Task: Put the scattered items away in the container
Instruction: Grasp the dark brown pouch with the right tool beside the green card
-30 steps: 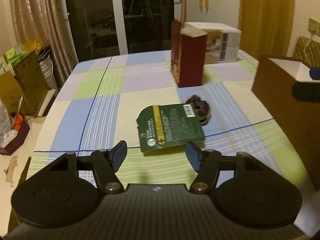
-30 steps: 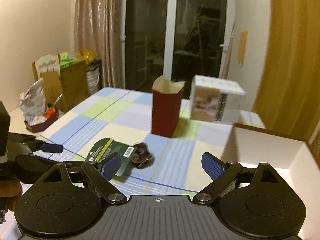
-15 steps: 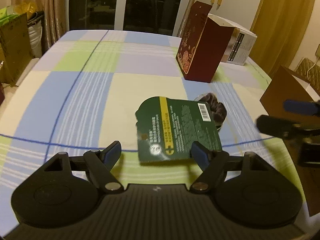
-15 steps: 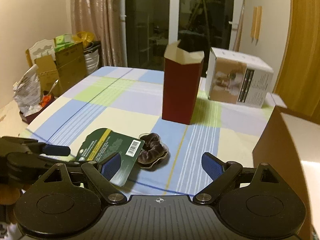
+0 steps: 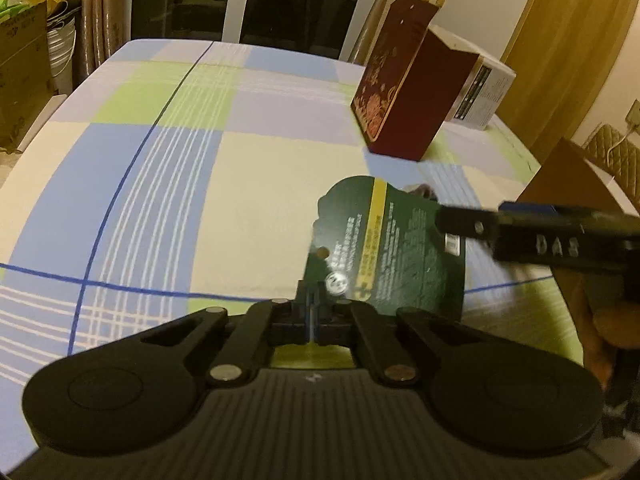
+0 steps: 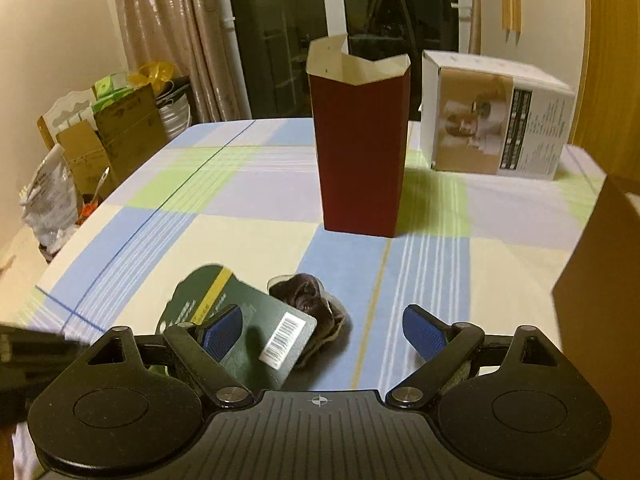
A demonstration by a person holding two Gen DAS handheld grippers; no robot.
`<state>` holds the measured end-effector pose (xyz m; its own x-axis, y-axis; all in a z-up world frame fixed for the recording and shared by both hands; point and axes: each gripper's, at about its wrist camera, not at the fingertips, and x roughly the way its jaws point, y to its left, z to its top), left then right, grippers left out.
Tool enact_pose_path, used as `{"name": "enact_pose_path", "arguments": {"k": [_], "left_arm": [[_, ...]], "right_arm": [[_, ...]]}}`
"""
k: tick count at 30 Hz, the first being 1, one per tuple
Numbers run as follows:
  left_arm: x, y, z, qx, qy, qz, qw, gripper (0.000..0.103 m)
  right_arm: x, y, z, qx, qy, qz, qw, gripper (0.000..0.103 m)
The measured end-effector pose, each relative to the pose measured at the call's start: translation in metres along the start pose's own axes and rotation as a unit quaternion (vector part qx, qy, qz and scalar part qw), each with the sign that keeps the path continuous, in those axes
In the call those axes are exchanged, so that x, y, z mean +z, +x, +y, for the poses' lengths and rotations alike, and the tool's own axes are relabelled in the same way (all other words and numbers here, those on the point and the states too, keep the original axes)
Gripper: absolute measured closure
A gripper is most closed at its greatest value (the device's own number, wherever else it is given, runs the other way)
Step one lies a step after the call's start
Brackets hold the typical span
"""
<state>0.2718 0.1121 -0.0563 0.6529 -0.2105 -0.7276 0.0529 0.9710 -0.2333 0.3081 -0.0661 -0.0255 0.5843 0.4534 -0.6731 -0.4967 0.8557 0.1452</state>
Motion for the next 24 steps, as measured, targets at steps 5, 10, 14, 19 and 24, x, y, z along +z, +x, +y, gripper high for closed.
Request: {"name": "enact_pose_path", "arguments": {"k": [5, 10, 14, 19, 24], "left_arm": [[0.002, -0.002, 0.0, 0.01, 0.007, -0.007, 0.9999, 0.103], [0.0, -0.001, 0.0, 0.009, 0.013, -0.004, 0.9999, 0.103], [-0.002, 0.001, -0.001, 0.003, 0.015, 0.0, 0.9999, 0.103], [-0.006, -0.003, -0.004, 0.001, 0.023, 0.007, 0.9997, 0.103], [-0.022, -0.017, -0.014, -0.002, 0.041, 0.028, 0.9987, 0.103]], "right_arm": [[0.007, 0.017, -0.01, 0.004, 0.032, 0.014, 0.999, 0.027], [0.009, 0.03, -0.012, 0.035, 0.047, 0.04, 0.997, 0.043], [0.007, 0.025, -0.009, 0.044, 0.054, 0.046, 0.996, 0.067], [0.002, 0.006, -0.002, 0.056, 0.045, 0.053, 0.996, 0.083], [-0.019, -0.025, 0.006, 0.078, 0.05, 0.074, 0.993, 0.084]]}}
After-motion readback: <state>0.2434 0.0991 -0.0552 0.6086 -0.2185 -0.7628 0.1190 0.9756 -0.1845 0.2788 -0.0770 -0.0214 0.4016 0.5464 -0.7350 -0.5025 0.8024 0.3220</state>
